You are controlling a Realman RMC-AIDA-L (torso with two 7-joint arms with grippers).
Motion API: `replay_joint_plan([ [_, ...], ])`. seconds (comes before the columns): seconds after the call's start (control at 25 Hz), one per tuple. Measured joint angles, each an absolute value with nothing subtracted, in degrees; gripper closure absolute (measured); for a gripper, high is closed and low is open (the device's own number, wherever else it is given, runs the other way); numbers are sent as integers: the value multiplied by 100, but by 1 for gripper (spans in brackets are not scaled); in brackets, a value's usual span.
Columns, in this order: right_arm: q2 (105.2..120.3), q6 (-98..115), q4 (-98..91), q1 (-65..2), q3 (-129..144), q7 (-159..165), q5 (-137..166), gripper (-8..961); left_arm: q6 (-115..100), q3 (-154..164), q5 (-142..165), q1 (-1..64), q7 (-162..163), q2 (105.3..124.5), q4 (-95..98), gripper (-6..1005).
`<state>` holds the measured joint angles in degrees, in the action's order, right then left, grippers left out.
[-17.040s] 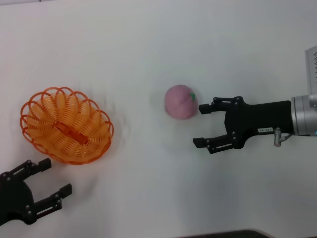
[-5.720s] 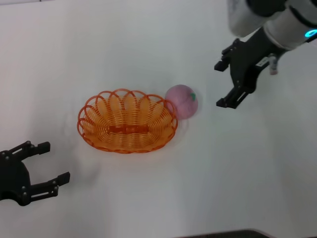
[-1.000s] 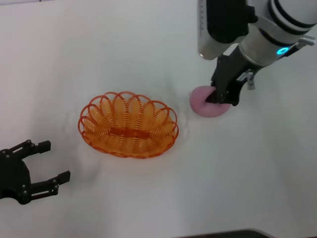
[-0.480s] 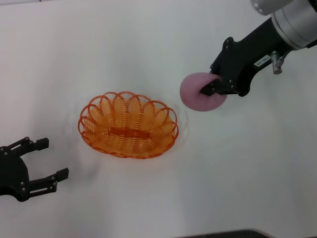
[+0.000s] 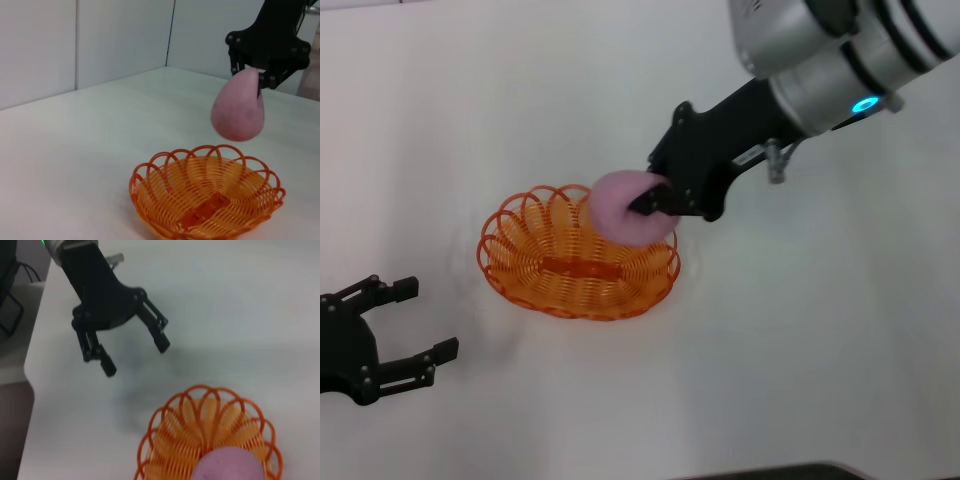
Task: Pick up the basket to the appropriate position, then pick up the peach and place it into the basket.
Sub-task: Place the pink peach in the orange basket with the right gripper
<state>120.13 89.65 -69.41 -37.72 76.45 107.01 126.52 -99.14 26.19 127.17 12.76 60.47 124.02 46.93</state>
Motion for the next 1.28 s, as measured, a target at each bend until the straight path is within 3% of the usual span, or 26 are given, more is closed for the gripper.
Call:
replay_joint_plan([
  [0.92, 12024, 7338, -5652, -3980, 8823, 10424, 11981, 760, -9942, 2575, 12718, 1274, 6047, 12402, 4702, 115],
  [1.28, 12023, 7300, -5602, -3972, 8825, 10392, 11918, 562, -9948, 2575, 12717, 1274, 6047, 12401, 4702, 115],
])
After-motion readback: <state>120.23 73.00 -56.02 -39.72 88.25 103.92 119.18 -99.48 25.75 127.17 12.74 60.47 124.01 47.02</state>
